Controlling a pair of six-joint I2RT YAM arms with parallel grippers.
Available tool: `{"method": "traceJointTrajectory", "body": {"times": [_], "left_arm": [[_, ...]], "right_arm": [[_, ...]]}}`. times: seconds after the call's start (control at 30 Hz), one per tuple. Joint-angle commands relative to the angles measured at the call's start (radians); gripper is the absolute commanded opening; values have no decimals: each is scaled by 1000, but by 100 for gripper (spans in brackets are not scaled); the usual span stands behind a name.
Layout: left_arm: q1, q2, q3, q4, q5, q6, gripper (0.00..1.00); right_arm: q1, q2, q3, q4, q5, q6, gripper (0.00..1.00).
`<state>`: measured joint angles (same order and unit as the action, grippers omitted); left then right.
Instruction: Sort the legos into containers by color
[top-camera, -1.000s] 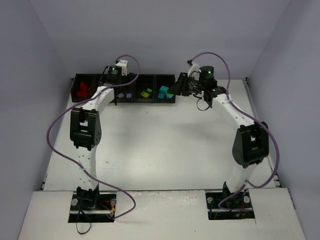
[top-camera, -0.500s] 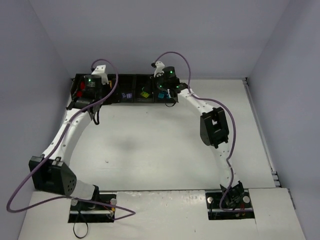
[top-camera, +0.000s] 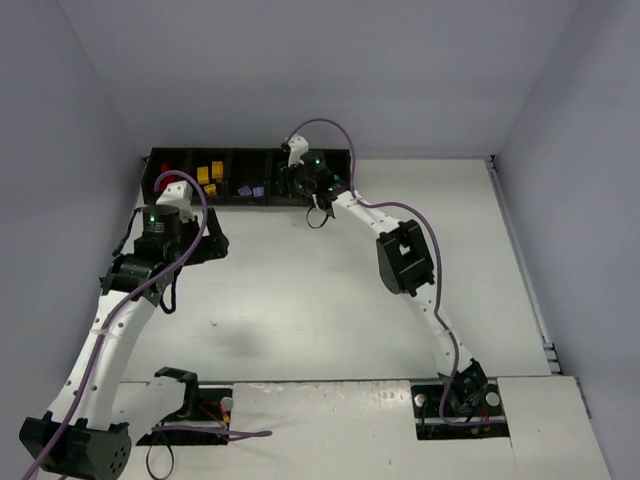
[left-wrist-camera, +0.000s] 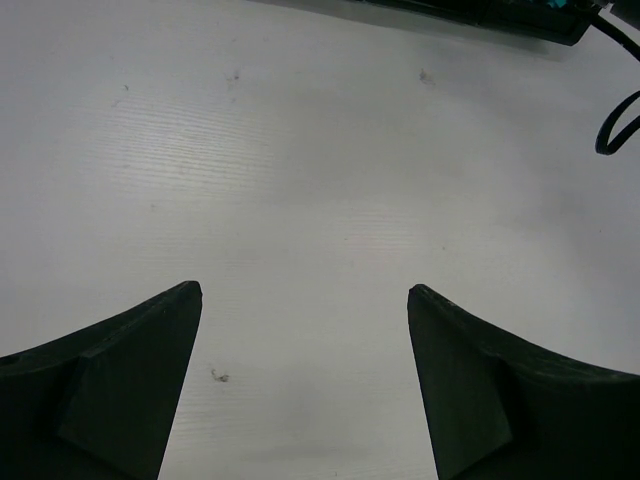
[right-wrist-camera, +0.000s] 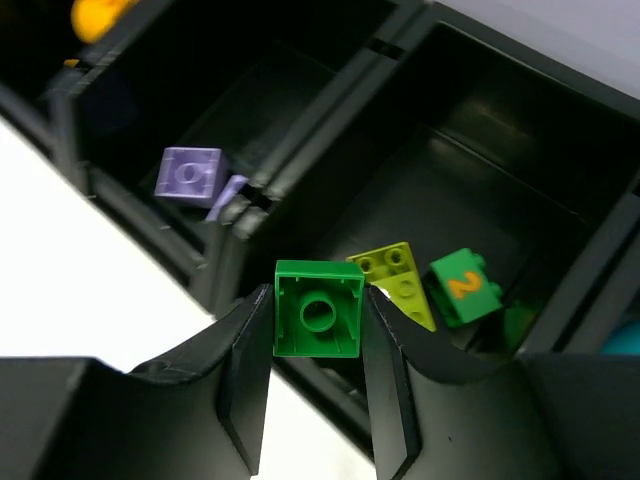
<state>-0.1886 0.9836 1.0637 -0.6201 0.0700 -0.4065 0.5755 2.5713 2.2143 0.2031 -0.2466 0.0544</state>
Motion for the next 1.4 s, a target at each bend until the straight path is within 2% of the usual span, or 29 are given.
{"method": "traceJointTrajectory", "body": {"times": [0.0,0.27,0.3,0.37,0.4,0.47,0.7,0.8,0.87,0.9,1.03,1.17,1.3,1.37], "left_arm": [[3,-34,6,-1,-36,-8,78],[3,-60,-18,-6,-47,5,78],[3,-63,-18,-6,-47,6,78],[3,-65,-21,-6,-53,9,78],[3,-65,-21,-6,-53,11,78],[3,-68,-18,-9,-55,15,78],[3,-106,-27,-24,-50,21,78],[1,-137,-24,-41,-52,26,78],[0,-154,-18,-55,-53,29,78],[-2,-158,-13,-67,-58,31,78],[-3,-194,4,-86,-71,21,78],[-2,-220,56,-121,-113,-1,78],[-2,-273,93,-124,-177,-12,78],[-2,-313,99,-135,-219,-21,83]], "right_arm": [[0,-17,58,114,105,-37,15],[0,-2,58,121,175,-47,23],[0,0,58,121,175,-47,33],[0,0,59,122,168,-47,43],[1,-6,58,122,167,-47,54],[1,-22,56,122,153,-45,66],[1,-121,9,122,158,-28,81],[12,-216,-50,122,185,-27,86],[15,-307,-116,122,199,-30,98],[14,-344,-142,122,213,-28,100],[14,-582,-318,122,253,-33,100],[6,-810,-571,101,320,-28,100],[-35,-1108,-783,21,377,25,100],[-77,-1209,-852,-26,382,61,100]]}}
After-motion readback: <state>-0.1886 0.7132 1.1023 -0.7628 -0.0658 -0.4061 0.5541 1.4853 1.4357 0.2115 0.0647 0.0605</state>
